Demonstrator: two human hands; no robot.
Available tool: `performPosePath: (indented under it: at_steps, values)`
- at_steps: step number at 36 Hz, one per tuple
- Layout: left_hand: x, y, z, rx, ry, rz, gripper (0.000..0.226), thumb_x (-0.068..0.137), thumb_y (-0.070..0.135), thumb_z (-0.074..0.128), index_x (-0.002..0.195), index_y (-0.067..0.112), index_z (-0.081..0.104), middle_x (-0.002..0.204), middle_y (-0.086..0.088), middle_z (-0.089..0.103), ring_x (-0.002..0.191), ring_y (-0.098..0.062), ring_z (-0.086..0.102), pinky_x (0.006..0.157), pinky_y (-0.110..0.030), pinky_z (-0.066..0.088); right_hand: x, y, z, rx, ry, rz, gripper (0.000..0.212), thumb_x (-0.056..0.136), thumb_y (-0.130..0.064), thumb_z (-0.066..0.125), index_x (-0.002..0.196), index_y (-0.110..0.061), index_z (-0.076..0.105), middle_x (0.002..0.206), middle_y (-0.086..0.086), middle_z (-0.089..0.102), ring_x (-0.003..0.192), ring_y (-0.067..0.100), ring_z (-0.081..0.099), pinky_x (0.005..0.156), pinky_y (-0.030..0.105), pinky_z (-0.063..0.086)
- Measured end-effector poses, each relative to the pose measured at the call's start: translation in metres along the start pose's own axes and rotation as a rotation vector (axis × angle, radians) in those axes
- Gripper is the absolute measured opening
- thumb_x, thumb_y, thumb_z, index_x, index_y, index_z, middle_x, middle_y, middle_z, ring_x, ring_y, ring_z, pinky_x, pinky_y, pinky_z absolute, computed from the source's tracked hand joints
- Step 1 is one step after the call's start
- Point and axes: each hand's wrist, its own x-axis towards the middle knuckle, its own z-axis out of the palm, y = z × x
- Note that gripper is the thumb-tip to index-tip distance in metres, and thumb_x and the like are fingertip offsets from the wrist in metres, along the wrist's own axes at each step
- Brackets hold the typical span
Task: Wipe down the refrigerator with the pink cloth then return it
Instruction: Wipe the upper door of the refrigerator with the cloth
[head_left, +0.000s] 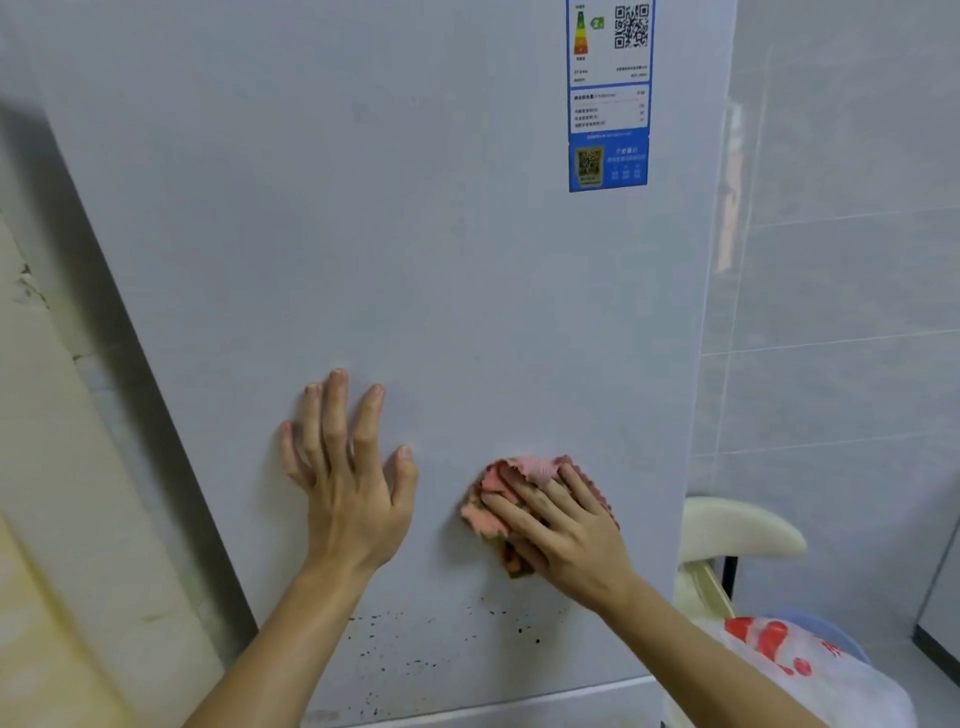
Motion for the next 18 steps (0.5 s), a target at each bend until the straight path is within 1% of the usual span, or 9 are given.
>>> performPosePath:
  at_steps: [2, 4, 6, 8, 10, 12, 15, 18]
  values:
    - [-0.001, -0.004, -0.001, 0.001, 0.007, -0.008, 0.062, 0.099, 0.03, 0.051, 0.157, 0.014, 0.035, 0.171, -0.018, 0.022, 0.161, -0.036, 0.012, 0.125, -0.065, 0.009, 0.015, 0.007, -0.005, -0.005, 0.005, -0.013, 0.046, 0.107, -0.034, 0.056, 0.152, -0.025, 0.053, 0.157, -0.002, 0.052, 0.142, 0.018, 0.054, 0.128, 0.046, 0.022]
    - [-0.003, -0.009, -0.003, 0.004, 0.001, -0.012, 0.062, 0.099, 0.03, 0.05, 0.157, 0.014, 0.035, 0.171, -0.017, 0.022, 0.16, -0.037, 0.013, 0.125, -0.066, 0.01, 0.041, 0.015, -0.011, -0.013, 0.075, 0.046, 0.045, 0.107, -0.033, 0.055, 0.152, -0.025, 0.053, 0.162, 0.0, 0.045, 0.144, 0.02, 0.051, 0.128, 0.052, 0.022]
    - [-0.004, -0.014, -0.006, 0.01, -0.006, -0.008, 0.062, 0.099, 0.029, 0.05, 0.157, 0.015, 0.035, 0.171, -0.017, 0.022, 0.16, -0.038, 0.014, 0.124, -0.067, 0.011, 0.079, 0.027, -0.021, -0.049, 0.187, 0.182, 0.046, 0.107, -0.035, 0.053, 0.153, -0.029, 0.05, 0.165, 0.002, 0.037, 0.147, 0.023, 0.047, 0.127, 0.059, 0.016]
    - [-0.003, -0.02, -0.009, 0.019, -0.003, -0.001, 0.063, 0.098, 0.028, 0.051, 0.158, 0.015, 0.035, 0.17, -0.017, 0.023, 0.16, -0.038, 0.015, 0.124, -0.067, 0.012, 0.123, 0.04, -0.031, -0.073, 0.276, 0.34, 0.048, 0.107, -0.037, 0.05, 0.154, -0.032, 0.048, 0.167, 0.004, 0.032, 0.153, 0.026, 0.038, 0.126, 0.064, 0.009]
    - [0.001, -0.025, -0.012, 0.026, 0.007, 0.006, 0.063, 0.098, 0.028, 0.051, 0.158, 0.015, 0.035, 0.17, -0.017, 0.023, 0.16, -0.037, 0.014, 0.124, -0.066, 0.012, 0.162, 0.048, -0.038, -0.066, 0.35, 0.482, 0.052, 0.104, -0.034, 0.051, 0.156, -0.029, 0.047, 0.169, 0.011, 0.03, 0.157, 0.029, 0.03, 0.127, 0.064, 0.008]
    - [0.005, -0.03, -0.015, 0.031, 0.012, 0.012, 0.064, 0.098, 0.029, 0.051, 0.158, 0.015, 0.034, 0.17, -0.017, 0.022, 0.16, -0.037, 0.013, 0.125, -0.065, 0.011, 0.187, 0.048, -0.04, -0.084, 0.404, 0.584, 0.054, 0.103, -0.031, 0.052, 0.157, -0.026, 0.046, 0.168, 0.018, 0.031, 0.157, 0.033, 0.028, 0.128, 0.062, 0.013]
    - [0.01, -0.038, -0.017, 0.04, 0.004, 0.018, 0.067, 0.097, 0.033, 0.051, 0.159, 0.016, 0.033, 0.171, -0.018, 0.02, 0.16, -0.037, 0.012, 0.125, -0.065, 0.01, 0.195, 0.032, -0.034, -0.11, 0.428, 0.612, 0.053, 0.105, -0.027, 0.05, 0.158, -0.023, 0.045, 0.166, 0.021, 0.033, 0.157, 0.035, 0.027, 0.127, 0.061, 0.018]
    - [0.011, -0.042, -0.018, 0.042, -0.014, 0.032, 0.07, 0.096, 0.036, 0.052, 0.16, 0.018, 0.031, 0.171, -0.017, 0.019, 0.161, -0.037, 0.011, 0.124, -0.067, 0.01, 0.178, 0.009, -0.027, -0.08, 0.367, 0.54, 0.052, 0.106, -0.03, 0.045, 0.158, -0.023, 0.045, 0.167, 0.018, 0.032, 0.157, 0.032, 0.027, 0.128, 0.057, 0.019]
